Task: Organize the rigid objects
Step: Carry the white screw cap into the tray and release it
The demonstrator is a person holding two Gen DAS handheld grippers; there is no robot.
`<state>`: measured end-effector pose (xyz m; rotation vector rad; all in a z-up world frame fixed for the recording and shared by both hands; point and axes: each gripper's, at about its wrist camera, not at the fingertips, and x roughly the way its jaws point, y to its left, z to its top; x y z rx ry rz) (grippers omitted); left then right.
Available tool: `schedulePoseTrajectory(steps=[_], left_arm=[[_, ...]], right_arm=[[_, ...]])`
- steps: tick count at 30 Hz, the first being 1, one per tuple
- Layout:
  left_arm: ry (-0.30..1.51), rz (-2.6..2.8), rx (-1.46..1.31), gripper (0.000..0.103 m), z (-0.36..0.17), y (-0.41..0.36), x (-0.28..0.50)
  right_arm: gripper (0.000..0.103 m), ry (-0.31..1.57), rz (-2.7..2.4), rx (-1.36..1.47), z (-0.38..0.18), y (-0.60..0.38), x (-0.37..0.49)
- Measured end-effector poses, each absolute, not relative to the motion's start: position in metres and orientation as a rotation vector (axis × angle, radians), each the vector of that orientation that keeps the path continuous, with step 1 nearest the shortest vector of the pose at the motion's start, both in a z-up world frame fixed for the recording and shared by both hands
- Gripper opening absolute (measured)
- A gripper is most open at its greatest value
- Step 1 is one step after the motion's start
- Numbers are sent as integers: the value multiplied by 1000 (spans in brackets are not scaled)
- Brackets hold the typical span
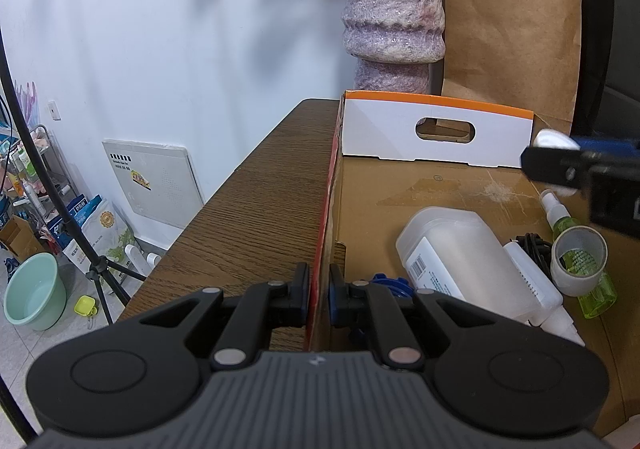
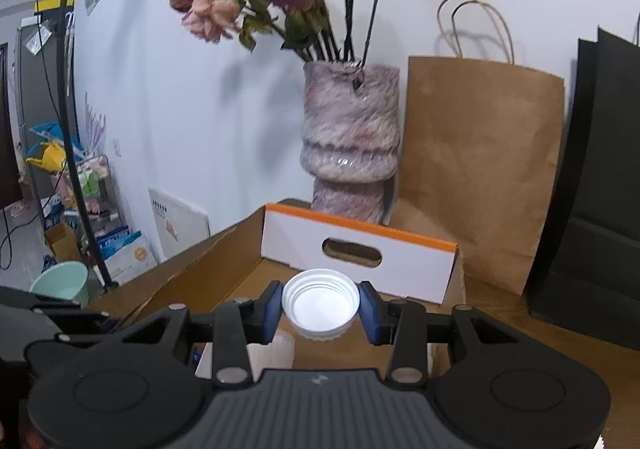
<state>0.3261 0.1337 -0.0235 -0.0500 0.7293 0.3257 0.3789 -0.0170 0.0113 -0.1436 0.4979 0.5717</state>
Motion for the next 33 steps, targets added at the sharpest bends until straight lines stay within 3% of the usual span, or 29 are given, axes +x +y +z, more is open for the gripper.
schedulePoseTrajectory(steps=[14, 16, 18, 20, 33], left_arm=[[728, 326, -49, 10, -24, 136, 328], [728, 326, -48, 10, -24, 135, 327], [728, 326, -49, 10, -24, 136, 328], [728, 326, -49, 10, -24, 137, 328], [728, 326, -49, 10, -23, 136, 327]], right_arm=[[40, 520, 604, -153, 7, -13, 379], [49, 516, 600, -156, 7, -13, 378], [86, 503, 587, -156, 8, -14, 377], [103, 484, 566, -169, 10, -14, 375], [103, 494, 539, -196, 10, -13, 377]])
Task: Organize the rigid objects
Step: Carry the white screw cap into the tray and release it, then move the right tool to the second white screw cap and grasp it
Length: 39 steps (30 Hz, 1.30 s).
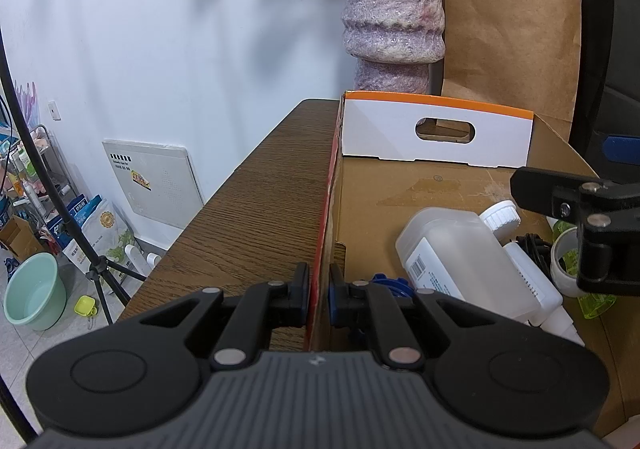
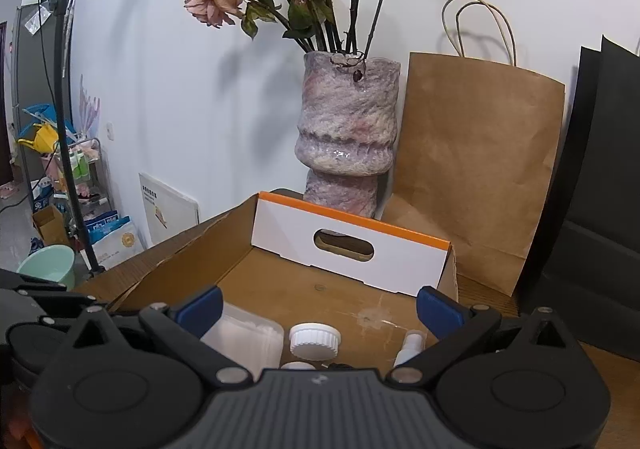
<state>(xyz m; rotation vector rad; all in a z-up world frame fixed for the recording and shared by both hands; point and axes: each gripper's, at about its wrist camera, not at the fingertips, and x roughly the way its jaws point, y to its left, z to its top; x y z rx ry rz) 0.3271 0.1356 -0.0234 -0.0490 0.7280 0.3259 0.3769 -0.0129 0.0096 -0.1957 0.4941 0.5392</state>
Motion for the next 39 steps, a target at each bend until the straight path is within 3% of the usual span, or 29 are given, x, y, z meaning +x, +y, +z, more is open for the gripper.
schedulePoseTrajectory(steps=[12, 21, 32, 39], left_arm=[[728, 326, -49, 10, -23, 136, 327], [728, 326, -49, 10, -23, 136, 327], [728, 326, -49, 10, -23, 136, 327], [728, 326, -49, 10, -23, 136, 327]], right_arm=[[103, 476, 539, -196, 14, -24, 373], [103, 437, 408, -180, 23, -96, 372], [103, 590, 123, -136, -20, -214, 386], [103, 704, 93, -116, -56, -229, 401]])
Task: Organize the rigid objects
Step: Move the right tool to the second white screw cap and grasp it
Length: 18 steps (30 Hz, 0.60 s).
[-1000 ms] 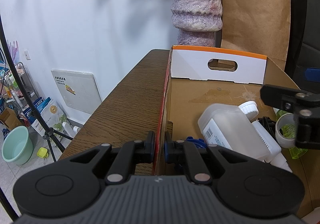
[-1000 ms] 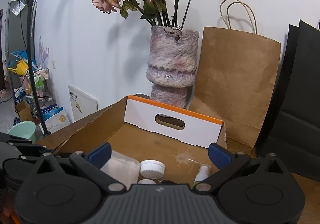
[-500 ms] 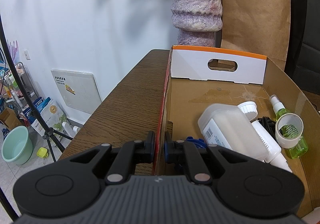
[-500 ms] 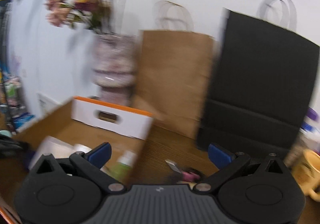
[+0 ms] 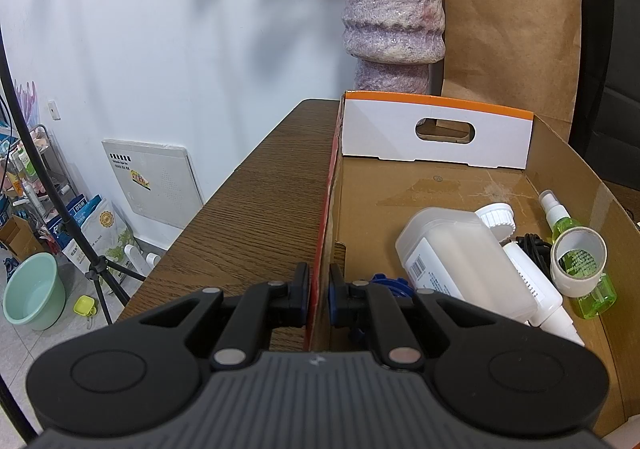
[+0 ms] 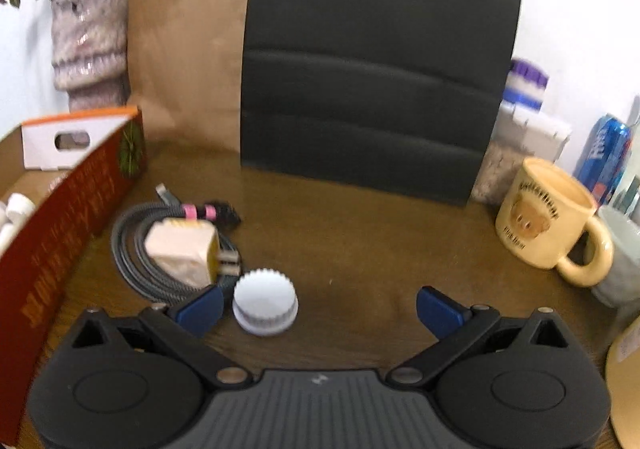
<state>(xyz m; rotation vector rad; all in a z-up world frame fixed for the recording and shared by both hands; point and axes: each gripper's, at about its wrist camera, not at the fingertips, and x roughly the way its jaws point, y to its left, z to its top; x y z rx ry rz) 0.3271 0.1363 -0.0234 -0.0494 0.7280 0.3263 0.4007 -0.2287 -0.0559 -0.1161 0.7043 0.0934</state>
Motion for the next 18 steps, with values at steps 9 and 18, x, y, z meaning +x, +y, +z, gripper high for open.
schedulePoseTrajectory(steps=[9, 18], left_arm=[[728, 326, -49, 10, -23, 136, 327], [728, 326, -49, 10, -23, 136, 327]], right_arm=[[103, 717, 112, -10, -83, -239, 410], [103, 716, 101, -7, -83, -238, 415]])
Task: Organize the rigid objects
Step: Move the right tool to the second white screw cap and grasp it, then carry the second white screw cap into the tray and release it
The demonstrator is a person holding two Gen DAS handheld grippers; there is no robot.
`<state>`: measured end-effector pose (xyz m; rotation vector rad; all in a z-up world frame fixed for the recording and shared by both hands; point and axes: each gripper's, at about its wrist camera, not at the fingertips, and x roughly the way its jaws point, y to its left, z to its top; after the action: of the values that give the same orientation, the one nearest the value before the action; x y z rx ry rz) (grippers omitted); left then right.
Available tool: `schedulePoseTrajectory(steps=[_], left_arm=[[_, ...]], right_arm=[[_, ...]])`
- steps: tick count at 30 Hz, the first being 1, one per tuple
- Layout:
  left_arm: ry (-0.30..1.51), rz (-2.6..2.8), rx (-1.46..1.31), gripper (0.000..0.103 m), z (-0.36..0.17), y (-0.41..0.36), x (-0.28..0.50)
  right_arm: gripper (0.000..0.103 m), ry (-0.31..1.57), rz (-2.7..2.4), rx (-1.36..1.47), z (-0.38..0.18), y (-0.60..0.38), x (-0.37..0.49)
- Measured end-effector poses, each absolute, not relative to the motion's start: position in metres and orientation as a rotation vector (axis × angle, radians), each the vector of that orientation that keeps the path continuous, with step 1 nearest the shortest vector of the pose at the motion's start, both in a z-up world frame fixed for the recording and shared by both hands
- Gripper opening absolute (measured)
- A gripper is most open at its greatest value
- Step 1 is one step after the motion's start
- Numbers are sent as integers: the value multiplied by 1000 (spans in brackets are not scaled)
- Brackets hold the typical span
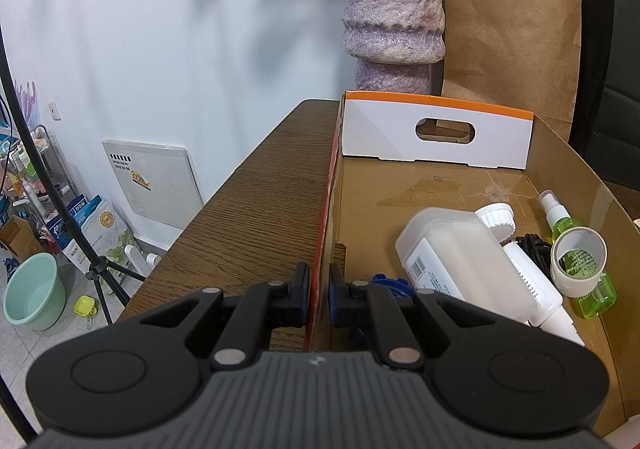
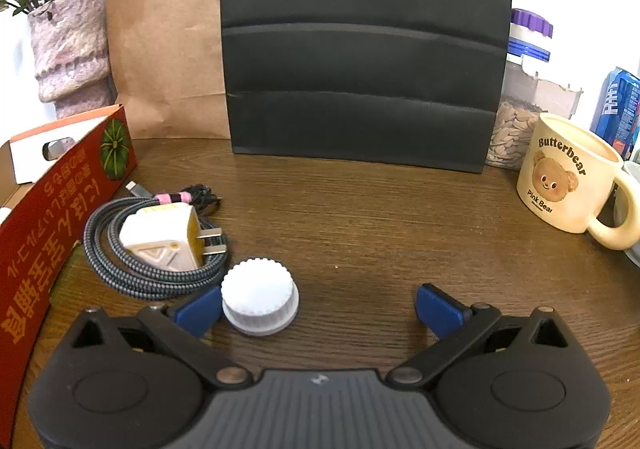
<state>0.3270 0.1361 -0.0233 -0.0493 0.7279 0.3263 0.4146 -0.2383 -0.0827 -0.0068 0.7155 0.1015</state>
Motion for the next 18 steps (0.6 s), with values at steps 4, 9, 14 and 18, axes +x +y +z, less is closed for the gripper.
schedulePoseTrajectory(steps=[4, 9, 14, 18], left_arm=[[728, 326, -49, 10, -23, 136, 327], [728, 326, -49, 10, -23, 136, 327], [727, 327, -52, 10, -23, 137, 327], [727, 327, -51, 10, -23, 136, 327]], right_arm=[[103, 715, 104, -5, -84, -239, 415], [77, 687, 112, 0, -82, -238, 412], [39, 649, 121, 42, -79, -241, 408], [39, 646, 106, 58, -78, -245, 407]])
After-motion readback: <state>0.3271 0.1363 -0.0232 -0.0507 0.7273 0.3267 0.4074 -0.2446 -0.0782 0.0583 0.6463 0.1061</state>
